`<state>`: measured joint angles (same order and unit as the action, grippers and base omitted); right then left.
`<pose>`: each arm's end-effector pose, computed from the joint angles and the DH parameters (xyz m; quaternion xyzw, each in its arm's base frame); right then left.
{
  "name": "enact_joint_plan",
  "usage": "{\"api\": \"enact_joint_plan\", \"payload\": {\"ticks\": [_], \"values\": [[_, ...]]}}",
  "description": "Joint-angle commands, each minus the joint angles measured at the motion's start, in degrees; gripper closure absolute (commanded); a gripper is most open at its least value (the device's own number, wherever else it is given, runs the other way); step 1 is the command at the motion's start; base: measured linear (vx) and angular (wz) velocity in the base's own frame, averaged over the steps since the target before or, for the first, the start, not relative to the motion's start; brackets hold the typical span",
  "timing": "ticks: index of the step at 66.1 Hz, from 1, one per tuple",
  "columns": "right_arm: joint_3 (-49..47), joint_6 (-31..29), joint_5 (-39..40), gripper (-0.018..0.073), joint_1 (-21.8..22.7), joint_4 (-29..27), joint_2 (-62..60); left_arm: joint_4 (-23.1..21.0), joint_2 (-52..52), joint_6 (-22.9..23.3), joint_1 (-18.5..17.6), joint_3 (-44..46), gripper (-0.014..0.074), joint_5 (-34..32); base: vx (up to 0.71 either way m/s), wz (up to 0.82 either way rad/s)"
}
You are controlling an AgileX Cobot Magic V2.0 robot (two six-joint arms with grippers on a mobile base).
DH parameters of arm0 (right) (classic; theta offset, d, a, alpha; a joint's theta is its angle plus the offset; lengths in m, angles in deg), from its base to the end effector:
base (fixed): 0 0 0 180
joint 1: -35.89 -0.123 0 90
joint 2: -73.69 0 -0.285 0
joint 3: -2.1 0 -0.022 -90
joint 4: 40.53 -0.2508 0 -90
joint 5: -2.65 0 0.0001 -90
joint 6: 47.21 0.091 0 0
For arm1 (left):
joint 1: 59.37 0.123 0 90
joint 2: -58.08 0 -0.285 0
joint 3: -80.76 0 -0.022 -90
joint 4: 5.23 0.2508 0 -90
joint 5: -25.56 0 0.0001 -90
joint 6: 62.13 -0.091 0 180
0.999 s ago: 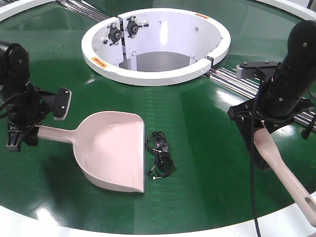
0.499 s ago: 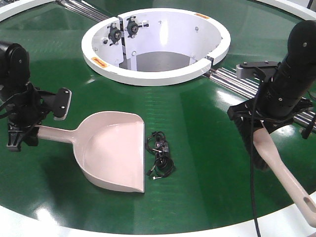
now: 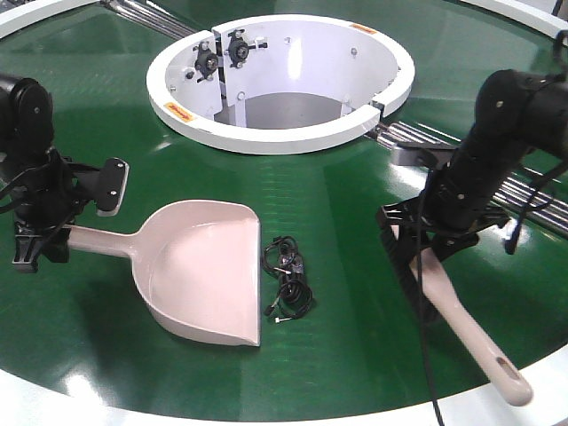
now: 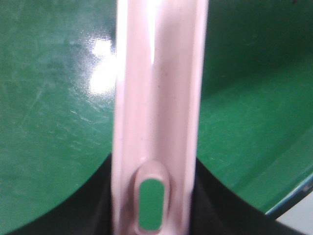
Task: Clean and inspect green conveyor with broom and dustpan
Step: 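Sweep the black cable into the dustpan with the brush in the right gripper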
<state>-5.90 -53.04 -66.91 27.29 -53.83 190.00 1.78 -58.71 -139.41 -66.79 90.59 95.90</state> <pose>0.3682 0.0755 0.2318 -0.0866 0.9901 0.1097 0.0158 0.3773 -0.0386 0.2350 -0.6864 -0.7245 -0.0610 0.0140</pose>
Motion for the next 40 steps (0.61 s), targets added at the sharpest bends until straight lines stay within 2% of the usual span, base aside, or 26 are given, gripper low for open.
{"api": "enact_joint_plan", "payload": {"ticks": [1,20,40], "values": [[-4.71,-0.66,-2.35,0.0563,-0.56,-3.33,0.1,-0.96,3.48,1.07,-0.47,1.69,0.0603,1.86,0.0,0.0],[-13.55,2.78,-4.36,0.0563,-5.35,-3.52,7.01,-0.96,3.48,1.07,-0.47,1.69,0.0603,1.86,0.0,0.0],[-15.04,3.85,-4.36,0.0563,-10.45,-4.81,11.46,-0.96,3.48,1.07,-0.47,1.69,0.0603,1.86,0.0,0.0]]}}
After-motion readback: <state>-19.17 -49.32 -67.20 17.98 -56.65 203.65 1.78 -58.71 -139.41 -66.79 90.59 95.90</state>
